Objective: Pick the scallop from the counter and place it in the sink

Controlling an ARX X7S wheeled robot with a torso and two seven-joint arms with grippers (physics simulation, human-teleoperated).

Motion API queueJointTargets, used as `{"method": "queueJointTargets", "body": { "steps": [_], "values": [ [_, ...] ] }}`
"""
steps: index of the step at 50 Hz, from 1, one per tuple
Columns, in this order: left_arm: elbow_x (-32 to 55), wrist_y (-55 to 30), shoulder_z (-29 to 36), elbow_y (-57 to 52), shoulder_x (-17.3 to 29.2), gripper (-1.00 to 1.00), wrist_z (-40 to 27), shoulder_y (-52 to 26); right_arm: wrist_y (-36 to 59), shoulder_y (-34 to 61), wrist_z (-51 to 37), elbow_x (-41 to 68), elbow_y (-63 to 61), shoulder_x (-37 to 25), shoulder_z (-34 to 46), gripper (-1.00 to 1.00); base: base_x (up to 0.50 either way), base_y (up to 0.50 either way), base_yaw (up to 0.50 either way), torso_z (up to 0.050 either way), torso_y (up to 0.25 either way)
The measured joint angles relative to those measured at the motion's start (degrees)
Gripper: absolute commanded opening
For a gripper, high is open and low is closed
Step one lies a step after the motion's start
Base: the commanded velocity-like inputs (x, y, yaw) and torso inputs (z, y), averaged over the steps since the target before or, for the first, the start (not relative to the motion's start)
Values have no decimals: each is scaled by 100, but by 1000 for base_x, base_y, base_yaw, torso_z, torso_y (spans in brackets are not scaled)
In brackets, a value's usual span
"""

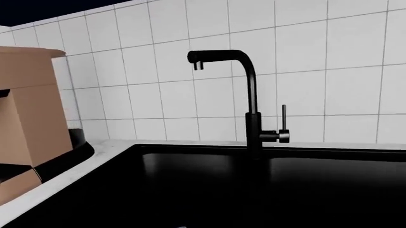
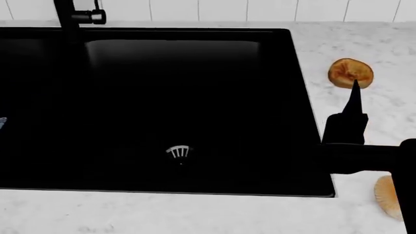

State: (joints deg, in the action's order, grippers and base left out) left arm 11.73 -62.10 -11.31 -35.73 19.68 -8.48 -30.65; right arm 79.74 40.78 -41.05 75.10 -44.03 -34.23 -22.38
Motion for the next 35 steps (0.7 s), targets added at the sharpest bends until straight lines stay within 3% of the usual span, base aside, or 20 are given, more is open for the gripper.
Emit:
{"method": "queueJointTargets", "body": {
  "steps": [8, 17, 23, 35],
  "values": [
    [12, -1, -11, -10, 3, 100, -13, 12, -65, -34, -14, 76, -4, -32, -4, 100, 5, -212, 0, 0, 0],
    [33, 9, -35, -24, 1, 100, -22, 46, -163, -79, 49, 115, -43, -80, 7, 100, 277, -172, 0, 0, 0],
    [53, 15, -46, -31, -7, 100, -27, 63, -212, -123, 49, 159, -65, -113, -14, 100, 300, -28, 0, 0, 3],
    [67, 20, -35, -61, 9, 100, -43, 84, -150, -227, -190, 410, -23, -209, -9, 100, 0, 0, 0, 0, 0]
  ]
}}
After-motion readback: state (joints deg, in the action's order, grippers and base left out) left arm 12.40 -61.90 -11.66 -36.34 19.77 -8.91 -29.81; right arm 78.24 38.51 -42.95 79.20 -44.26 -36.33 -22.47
